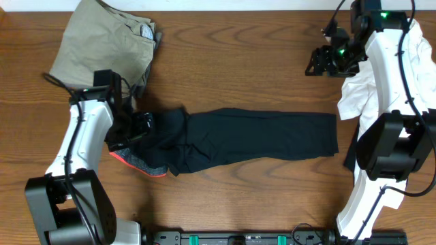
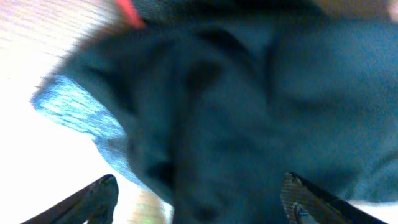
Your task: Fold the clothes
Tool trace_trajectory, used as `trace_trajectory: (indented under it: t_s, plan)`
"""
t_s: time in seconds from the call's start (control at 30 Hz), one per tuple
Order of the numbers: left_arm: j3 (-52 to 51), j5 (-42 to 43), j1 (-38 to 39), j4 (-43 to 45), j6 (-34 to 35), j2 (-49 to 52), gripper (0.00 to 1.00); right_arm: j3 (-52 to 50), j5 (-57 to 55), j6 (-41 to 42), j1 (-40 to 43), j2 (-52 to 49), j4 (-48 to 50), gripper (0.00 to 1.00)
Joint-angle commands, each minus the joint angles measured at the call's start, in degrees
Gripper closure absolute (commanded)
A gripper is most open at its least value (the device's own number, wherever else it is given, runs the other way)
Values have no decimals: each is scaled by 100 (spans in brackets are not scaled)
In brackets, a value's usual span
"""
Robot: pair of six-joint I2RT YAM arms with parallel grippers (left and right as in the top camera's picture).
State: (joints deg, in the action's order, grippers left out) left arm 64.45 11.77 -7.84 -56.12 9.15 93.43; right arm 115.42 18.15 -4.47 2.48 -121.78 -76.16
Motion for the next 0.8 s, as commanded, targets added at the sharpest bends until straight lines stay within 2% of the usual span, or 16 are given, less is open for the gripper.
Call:
trace_trajectory:
  t_s: [0.0,0.13,0.23,0.33,0.43,0.77]
  plan:
    - [-144,-219,-219,103,535,-52,18,-144,-37,-81,-146,26,111,33]
    - [-404,-219,-341,415,579,-52,29,-402,-35,-79,-236,26,413,32]
    - [-621,-221,-341,649,579,-44,40,-643,-35,-76,-251,26,603,32]
    - [-719,-223,-341,815,579,-26,43,-861,-35,-76,-249,26,734,32]
    - [-734,-221,-341,894,579,20,51,-1005,-35,-76,-251,26,765,32]
    - [-1325,-214,-334,1473,581,166,52,-1025,72,-79,-256,26,688,34]
